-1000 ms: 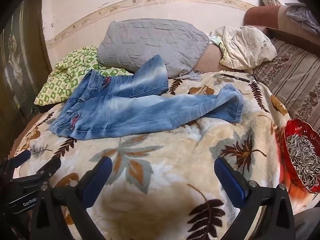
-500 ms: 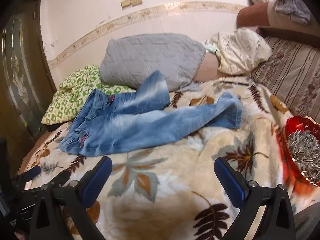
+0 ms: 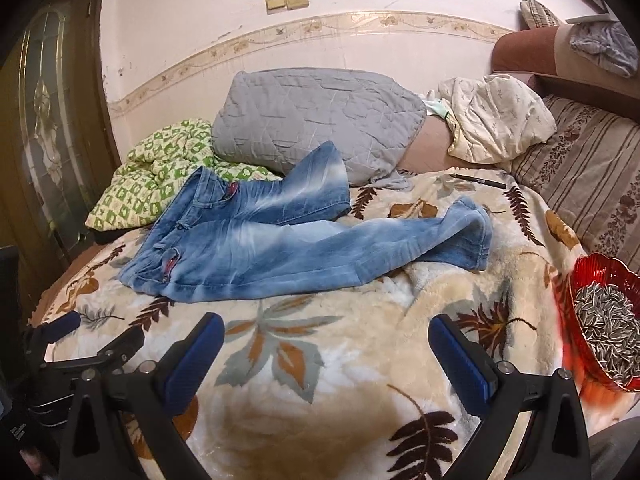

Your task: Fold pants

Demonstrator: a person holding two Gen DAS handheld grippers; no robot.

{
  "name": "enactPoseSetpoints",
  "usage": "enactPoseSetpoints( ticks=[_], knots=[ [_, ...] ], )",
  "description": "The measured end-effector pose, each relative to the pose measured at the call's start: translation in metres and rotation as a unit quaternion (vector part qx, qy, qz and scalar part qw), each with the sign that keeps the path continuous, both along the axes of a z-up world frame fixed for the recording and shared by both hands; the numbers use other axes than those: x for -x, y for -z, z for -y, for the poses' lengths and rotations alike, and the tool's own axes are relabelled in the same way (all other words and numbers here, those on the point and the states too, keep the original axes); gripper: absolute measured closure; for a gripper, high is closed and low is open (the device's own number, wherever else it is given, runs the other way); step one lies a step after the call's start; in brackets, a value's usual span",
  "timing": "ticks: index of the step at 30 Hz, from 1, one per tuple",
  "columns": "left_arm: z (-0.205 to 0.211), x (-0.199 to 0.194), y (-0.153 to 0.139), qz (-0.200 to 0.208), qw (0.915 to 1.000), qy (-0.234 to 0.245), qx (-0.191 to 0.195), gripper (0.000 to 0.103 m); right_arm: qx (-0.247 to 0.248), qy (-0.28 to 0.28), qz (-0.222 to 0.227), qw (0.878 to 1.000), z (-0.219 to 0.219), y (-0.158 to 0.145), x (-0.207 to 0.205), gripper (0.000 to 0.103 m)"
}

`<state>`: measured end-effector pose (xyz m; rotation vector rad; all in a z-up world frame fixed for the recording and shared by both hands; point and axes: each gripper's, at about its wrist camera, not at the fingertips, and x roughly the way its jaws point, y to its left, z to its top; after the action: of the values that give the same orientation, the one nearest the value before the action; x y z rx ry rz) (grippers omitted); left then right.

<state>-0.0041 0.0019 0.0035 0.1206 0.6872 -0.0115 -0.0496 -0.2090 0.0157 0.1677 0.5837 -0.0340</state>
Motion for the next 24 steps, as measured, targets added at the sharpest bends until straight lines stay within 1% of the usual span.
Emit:
enactPoseSetpoints(
  ticks=[7,24],
  knots=[
    [0.0004,-0.0001,0.0009,-0.002,1.0000,0.000,-0.001,0.000,-0.005,0.002,-0.013,1.000,0.0029,0.0030,-0.0024,0.000],
    [0.0004,-0.0011,0.0044,-0.005,1.0000,0.001,-0.001,0.000,-0.006,0.013,-0.022,1.000,0.0072,0.0053,-0.0047,0.000]
  ],
)
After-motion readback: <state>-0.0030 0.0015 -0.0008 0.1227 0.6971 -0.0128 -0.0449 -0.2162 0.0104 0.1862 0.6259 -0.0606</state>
